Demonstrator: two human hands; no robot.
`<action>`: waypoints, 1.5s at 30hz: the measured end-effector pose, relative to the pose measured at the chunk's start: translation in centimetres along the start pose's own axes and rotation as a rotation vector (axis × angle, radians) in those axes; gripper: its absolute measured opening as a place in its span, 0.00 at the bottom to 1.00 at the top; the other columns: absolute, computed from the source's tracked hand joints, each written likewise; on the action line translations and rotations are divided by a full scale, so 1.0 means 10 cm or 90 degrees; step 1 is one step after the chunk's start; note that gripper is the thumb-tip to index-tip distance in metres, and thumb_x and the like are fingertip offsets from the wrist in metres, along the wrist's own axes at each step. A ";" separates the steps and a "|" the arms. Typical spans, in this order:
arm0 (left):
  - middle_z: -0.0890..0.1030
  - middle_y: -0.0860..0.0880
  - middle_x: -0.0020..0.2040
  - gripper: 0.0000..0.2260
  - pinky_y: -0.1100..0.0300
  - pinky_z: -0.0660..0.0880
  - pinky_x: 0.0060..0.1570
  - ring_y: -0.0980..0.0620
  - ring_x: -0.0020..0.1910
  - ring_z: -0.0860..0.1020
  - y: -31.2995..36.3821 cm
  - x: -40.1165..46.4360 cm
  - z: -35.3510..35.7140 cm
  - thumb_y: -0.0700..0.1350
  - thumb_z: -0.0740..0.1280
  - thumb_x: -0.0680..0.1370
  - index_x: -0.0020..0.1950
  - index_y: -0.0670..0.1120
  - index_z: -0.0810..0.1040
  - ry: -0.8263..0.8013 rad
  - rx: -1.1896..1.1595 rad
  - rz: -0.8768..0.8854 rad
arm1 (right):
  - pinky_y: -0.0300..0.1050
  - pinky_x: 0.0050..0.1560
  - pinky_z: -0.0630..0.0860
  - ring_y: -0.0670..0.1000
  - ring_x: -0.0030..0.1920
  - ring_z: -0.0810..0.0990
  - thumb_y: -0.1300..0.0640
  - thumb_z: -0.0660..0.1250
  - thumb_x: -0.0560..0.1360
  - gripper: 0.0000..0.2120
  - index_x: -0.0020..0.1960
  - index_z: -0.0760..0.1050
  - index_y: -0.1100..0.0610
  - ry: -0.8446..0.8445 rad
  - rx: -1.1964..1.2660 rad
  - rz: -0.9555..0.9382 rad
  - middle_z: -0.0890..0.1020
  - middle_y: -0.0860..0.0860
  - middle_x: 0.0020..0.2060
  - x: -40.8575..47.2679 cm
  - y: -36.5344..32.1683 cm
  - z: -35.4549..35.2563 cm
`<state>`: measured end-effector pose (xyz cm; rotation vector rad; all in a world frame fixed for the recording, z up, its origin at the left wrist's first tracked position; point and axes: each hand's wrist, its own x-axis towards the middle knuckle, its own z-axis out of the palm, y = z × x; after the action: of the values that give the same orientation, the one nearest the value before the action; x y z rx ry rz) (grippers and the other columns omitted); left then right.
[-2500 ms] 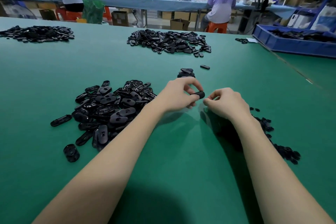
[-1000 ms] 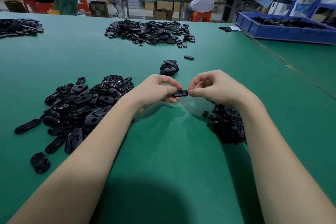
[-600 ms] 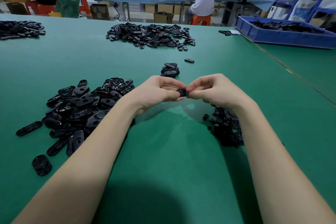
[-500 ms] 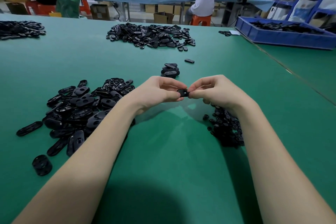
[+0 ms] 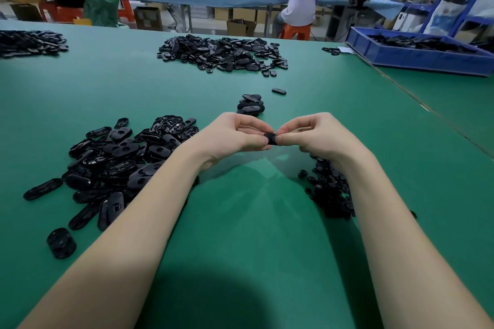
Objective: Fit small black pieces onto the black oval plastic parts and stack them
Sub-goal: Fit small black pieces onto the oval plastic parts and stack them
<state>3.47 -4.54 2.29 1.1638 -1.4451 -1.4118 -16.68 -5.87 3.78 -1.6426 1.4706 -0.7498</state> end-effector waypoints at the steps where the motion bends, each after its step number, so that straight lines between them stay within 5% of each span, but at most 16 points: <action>1: 0.87 0.43 0.49 0.10 0.67 0.79 0.47 0.51 0.47 0.86 0.00 0.00 -0.01 0.30 0.69 0.77 0.57 0.38 0.82 0.000 -0.001 0.000 | 0.39 0.36 0.66 0.38 0.26 0.70 0.53 0.80 0.70 0.04 0.43 0.87 0.50 0.003 -0.004 0.000 0.84 0.45 0.35 0.00 0.00 0.00; 9: 0.87 0.43 0.50 0.10 0.67 0.79 0.48 0.50 0.48 0.86 0.00 0.01 -0.02 0.31 0.69 0.77 0.57 0.39 0.82 -0.003 -0.004 0.005 | 0.39 0.35 0.65 0.38 0.24 0.69 0.52 0.80 0.69 0.05 0.43 0.88 0.50 0.017 0.000 0.004 0.81 0.47 0.35 0.00 0.00 0.01; 13: 0.87 0.43 0.49 0.09 0.65 0.80 0.49 0.50 0.47 0.86 -0.01 0.01 -0.02 0.32 0.70 0.77 0.56 0.39 0.83 -0.004 0.010 0.006 | 0.36 0.32 0.63 0.36 0.25 0.71 0.52 0.80 0.69 0.04 0.43 0.87 0.49 0.026 -0.019 0.008 0.77 0.38 0.27 0.00 0.00 0.02; 16: 0.87 0.42 0.49 0.09 0.63 0.80 0.51 0.50 0.48 0.86 -0.02 0.01 -0.02 0.32 0.69 0.78 0.57 0.39 0.83 0.004 0.028 0.015 | 0.35 0.31 0.62 0.38 0.30 0.69 0.50 0.80 0.69 0.07 0.45 0.86 0.47 0.037 -0.030 0.010 0.73 0.39 0.32 0.01 0.00 0.04; 20: 0.87 0.41 0.50 0.08 0.62 0.81 0.52 0.49 0.47 0.85 -0.01 0.01 -0.05 0.33 0.69 0.79 0.56 0.41 0.83 0.014 -0.012 0.019 | 0.33 0.25 0.62 0.41 0.24 0.68 0.45 0.81 0.67 0.11 0.46 0.85 0.46 0.030 -0.001 0.017 0.76 0.46 0.33 0.00 0.00 0.05; 28: 0.85 0.44 0.42 0.08 0.64 0.80 0.49 0.50 0.42 0.83 0.00 0.02 0.02 0.31 0.67 0.78 0.53 0.41 0.80 0.003 -0.084 -0.003 | 0.39 0.34 0.65 0.47 0.37 0.73 0.38 0.80 0.63 0.12 0.39 0.85 0.44 -0.029 0.090 0.040 0.85 0.41 0.39 -0.03 0.05 0.05; 41: 0.86 0.41 0.43 0.06 0.61 0.82 0.50 0.49 0.41 0.84 -0.03 0.02 0.01 0.31 0.70 0.77 0.48 0.41 0.79 0.036 -0.051 -0.001 | 0.31 0.27 0.66 0.44 0.27 0.70 0.52 0.77 0.72 0.05 0.38 0.82 0.48 -0.022 0.052 -0.026 0.82 0.45 0.35 -0.02 0.01 0.11; 45: 0.86 0.42 0.41 0.06 0.60 0.82 0.50 0.49 0.40 0.84 -0.06 0.04 0.03 0.31 0.70 0.76 0.48 0.41 0.79 0.078 0.020 -0.003 | 0.37 0.35 0.68 0.40 0.25 0.71 0.52 0.78 0.71 0.06 0.37 0.84 0.48 0.018 0.039 -0.027 0.79 0.42 0.29 0.04 0.09 0.18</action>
<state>3.16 -4.88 1.62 1.2525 -1.3834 -1.3025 -15.50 -5.99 2.07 -1.6268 1.4232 -0.8366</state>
